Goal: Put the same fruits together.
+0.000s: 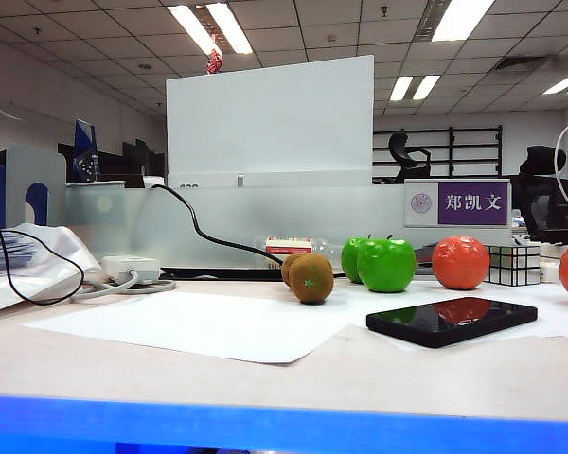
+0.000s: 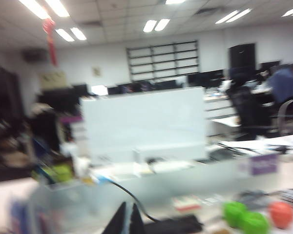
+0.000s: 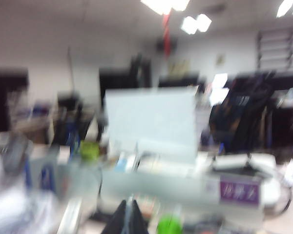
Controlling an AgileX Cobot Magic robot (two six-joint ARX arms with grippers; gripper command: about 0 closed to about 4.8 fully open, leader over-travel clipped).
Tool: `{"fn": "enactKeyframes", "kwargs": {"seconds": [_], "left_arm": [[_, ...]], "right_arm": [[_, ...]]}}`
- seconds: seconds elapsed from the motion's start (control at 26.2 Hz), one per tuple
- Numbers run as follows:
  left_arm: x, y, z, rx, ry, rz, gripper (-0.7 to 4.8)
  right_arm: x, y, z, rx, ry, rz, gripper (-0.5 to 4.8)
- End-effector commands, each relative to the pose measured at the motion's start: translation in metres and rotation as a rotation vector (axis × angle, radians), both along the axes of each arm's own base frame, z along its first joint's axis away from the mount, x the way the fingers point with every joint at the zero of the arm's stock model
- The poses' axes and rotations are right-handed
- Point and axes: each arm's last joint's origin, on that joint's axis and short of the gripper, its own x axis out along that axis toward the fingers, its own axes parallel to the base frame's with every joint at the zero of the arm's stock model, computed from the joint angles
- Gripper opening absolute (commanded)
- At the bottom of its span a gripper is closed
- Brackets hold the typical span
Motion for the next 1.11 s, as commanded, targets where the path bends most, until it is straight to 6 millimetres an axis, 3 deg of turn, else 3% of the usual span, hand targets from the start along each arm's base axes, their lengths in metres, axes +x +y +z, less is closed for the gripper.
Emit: {"fn": "enactKeyframes", "kwargs": {"seconds": [0.04, 0.27, 0.42, 0.57, 0.69, 0.92, 1.11], "left_arm": [[0.007, -0.001, -0.023, -0.101, 0.01, -0.041, -0.05], [0.035, -0.006, -0.092, -0.28, 0.088, -0.128, -0.05], [0.056, -0.012, -0.123, -0.343, 0.175, -0.224, -0.05], [0.068, -0.014, -0.145, -0.336, 0.233, -0.233, -0.05], [0.072, -0.016, -0.154, -0.308, 0.251, -0.287, -0.05], [0.081, -0.018, -0.175, -0.297, 0.28, -0.297, -0.05], [0.086, -0.019, -0.19, -0.274, 0.309, -0.282, -0.05]], "right_arm": [[0.003, -0.001, -0.007, 0.033, 0.003, -0.051, -0.06], [0.035, 0.01, -0.032, 0.012, 0.095, 0.004, -0.06], [0.068, 0.022, -0.062, 0.056, 0.16, 0.104, -0.06], [0.101, 0.032, -0.1, 0.081, 0.176, 0.117, -0.06], [0.114, 0.037, -0.123, 0.073, 0.181, 0.138, -0.06], [0.133, 0.043, -0.164, 0.06, 0.2, 0.163, -0.06], [0.139, 0.045, -0.184, 0.037, 0.239, 0.157, -0.06]]}}
